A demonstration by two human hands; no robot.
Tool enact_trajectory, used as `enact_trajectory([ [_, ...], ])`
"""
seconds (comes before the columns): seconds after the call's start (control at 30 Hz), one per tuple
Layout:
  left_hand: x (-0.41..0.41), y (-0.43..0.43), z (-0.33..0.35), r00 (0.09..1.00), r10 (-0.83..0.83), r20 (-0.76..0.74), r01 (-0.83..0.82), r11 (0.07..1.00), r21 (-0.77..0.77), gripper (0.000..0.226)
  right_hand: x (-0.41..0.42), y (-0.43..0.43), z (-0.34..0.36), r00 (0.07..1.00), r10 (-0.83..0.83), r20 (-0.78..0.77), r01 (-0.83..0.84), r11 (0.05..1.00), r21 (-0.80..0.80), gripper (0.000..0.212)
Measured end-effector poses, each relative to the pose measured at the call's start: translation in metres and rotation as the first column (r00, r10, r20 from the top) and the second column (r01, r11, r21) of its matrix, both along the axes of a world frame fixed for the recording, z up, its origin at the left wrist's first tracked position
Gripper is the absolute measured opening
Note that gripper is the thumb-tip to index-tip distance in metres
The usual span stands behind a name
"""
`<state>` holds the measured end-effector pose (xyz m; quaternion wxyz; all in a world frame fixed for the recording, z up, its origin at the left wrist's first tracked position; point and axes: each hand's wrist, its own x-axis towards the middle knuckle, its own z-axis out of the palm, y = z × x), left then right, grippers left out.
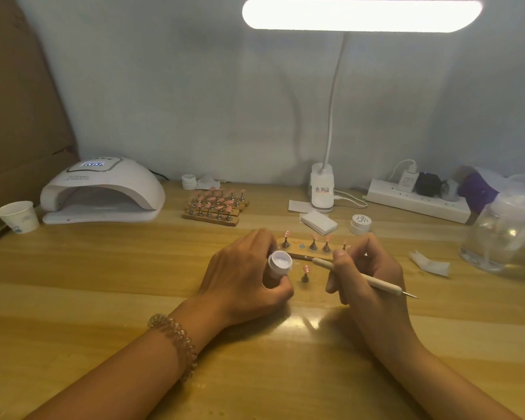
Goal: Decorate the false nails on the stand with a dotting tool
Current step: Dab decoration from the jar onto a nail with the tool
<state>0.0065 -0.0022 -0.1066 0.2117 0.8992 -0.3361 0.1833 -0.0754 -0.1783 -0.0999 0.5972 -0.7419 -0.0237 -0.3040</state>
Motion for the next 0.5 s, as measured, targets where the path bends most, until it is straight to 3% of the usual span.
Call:
enact_trajectory([
  [0.1,0.009,0.001,-0.003,0.985,0.163,-0.054,-0.167,0.983,-0.076,0.038,0.001,-0.001,0.0,0.998,0.014,-0.066,-0.01,0.997,0.074,0.019],
  [0.23,0.019,0.005,-0.008,0.937,0.329,-0.121,-0.337,0.94,-0.059,0.033,0.004,-0.005,0.002,0.979,0.078,-0.19,-0.033,0.972,0.231,0.005],
  [0.37,0.021,0.006,-0.009,0.924,0.332,-0.188,-0.349,0.935,-0.062,0.028,0.008,-0.007,0.004,0.963,0.129,-0.237,-0.04,0.937,0.346,0.017],
  [0.5,0.021,0.006,-0.009,0.926,0.306,-0.222,-0.327,0.943,-0.062,0.026,0.009,-0.007,0.003,0.967,0.124,-0.222,-0.043,0.94,0.338,0.018],
])
